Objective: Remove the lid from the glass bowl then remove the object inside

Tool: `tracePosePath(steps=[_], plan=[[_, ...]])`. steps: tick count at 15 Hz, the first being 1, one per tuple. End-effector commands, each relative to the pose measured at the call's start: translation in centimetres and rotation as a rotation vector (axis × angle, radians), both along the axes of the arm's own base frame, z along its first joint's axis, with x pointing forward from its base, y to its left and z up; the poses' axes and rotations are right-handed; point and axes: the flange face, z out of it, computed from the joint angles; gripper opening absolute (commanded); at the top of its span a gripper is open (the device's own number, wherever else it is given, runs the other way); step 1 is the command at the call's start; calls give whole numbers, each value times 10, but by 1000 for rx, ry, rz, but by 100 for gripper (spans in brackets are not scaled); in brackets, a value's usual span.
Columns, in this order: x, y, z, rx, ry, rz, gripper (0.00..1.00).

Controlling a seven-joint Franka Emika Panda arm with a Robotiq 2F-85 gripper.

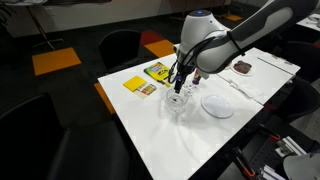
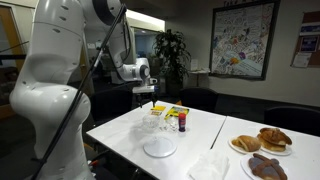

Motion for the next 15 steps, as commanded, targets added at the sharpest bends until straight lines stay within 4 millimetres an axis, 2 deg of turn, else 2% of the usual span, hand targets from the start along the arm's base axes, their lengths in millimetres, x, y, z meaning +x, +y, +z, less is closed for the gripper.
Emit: tracePosePath(steps=[1,2,9,10,11,12,13,14,15], plan=[[0,-5,-7,-37,-19,-77,75],[0,-7,-9,-45,-23,-100,74],[4,-14,-33,-79,-21,-203,24],[4,-15,-39,-82,-18,-208,31],[4,-15,-45,-84,-12,-214,29],[5,-15,-50,-87,-8,-220,32],[5,-16,-56,-90,-3,-223,40],[6,-16,-61,-93,-1,-226,56],[7,-16,-65,-96,3,-230,62]])
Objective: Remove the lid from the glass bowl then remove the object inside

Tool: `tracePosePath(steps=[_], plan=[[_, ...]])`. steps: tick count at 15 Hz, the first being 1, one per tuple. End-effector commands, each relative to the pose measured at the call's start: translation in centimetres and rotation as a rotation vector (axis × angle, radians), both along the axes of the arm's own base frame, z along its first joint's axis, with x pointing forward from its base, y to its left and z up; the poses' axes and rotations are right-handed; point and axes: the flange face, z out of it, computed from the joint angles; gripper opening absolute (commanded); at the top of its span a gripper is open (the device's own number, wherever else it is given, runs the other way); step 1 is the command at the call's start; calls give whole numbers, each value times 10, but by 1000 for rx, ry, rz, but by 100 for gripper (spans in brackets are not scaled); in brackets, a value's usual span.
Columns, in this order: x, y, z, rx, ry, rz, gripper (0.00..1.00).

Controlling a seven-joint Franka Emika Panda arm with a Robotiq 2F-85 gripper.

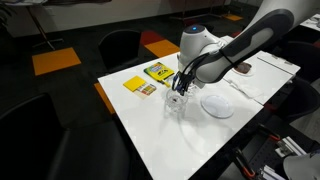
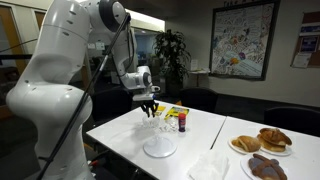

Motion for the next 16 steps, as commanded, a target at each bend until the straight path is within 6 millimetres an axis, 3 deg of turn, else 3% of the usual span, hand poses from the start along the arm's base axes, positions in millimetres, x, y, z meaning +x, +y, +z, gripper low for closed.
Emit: tracePosePath(steps=[1,3,5,6,7,10,11,14,16], plan=[[9,2,-17,-20,-13,-8,56],[11,2,-24,-28,-11,-11,64],[15,3,-31,-35,-9,-7,53],[17,5,-34,-38,-9,-3,52],[19,7,-37,-41,-8,0,44],[24,13,-47,-42,-2,11,39],[25,16,-50,-42,-3,16,57],[30,22,-58,-39,-2,25,82],[33,25,-61,-39,-3,29,92]])
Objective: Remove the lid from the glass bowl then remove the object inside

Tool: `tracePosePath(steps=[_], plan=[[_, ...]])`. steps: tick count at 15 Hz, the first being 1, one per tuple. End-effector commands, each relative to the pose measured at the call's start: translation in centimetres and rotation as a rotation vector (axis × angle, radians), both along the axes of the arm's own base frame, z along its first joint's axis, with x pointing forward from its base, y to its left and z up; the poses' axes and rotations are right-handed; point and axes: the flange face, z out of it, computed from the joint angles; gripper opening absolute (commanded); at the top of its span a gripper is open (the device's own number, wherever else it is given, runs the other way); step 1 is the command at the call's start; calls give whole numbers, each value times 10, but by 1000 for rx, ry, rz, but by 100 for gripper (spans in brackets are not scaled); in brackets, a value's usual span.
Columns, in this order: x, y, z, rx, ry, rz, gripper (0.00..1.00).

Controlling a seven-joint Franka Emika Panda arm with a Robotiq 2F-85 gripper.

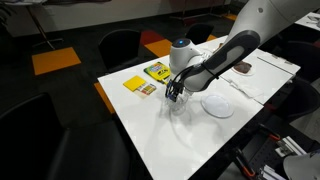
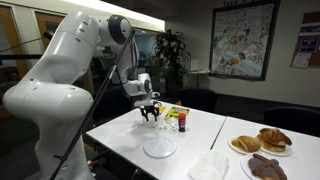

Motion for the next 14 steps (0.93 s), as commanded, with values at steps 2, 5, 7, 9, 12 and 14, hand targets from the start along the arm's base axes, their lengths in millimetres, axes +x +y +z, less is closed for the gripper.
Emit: tracePosePath(steps=[2,5,7,9,12,14], plan=[[12,8,-10,-10,-20,13,93],[13,10,-18,-9,-15,15,68],[13,11,-24,-11,-8,16,60],[13,12,-26,-9,-7,17,45],[14,14,-25,-9,-14,19,25],[15,13,-21,-12,-20,16,10]])
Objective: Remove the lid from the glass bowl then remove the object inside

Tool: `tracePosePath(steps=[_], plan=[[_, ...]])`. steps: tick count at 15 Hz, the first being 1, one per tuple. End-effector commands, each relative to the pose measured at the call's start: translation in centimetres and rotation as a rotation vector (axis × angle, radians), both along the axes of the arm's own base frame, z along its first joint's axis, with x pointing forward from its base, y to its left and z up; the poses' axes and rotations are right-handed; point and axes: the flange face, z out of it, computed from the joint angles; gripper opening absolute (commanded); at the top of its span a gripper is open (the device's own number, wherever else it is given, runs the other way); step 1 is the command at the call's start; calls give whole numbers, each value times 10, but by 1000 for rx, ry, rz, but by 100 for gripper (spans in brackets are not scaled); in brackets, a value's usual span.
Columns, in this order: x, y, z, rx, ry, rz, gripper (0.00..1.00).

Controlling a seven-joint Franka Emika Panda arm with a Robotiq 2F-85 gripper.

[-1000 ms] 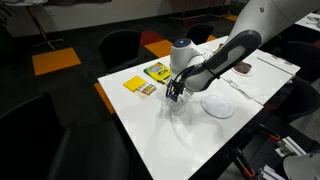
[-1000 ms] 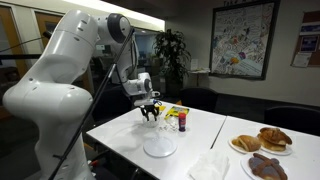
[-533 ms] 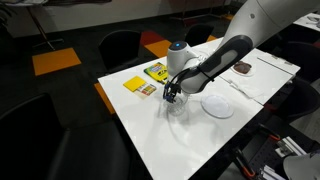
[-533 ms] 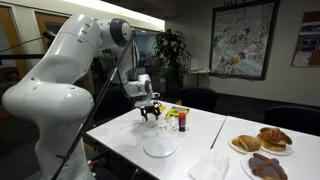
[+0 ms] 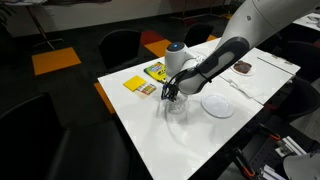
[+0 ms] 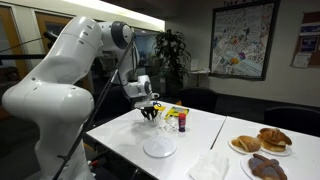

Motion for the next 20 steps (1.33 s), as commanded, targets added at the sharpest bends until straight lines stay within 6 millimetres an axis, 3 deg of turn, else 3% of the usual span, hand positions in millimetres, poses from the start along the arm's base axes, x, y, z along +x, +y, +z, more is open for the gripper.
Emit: tracePosePath(steps=[1,5,10,16,20], plan=[[3,-3,-5,-14,-15,-5,3],[3,-9,2,-22,-29,-13,2],[3,-7,24,-17,-79,-21,2],[-4,0,82,-7,-126,-69,2],[-37,0,123,-29,-150,-130,2]])
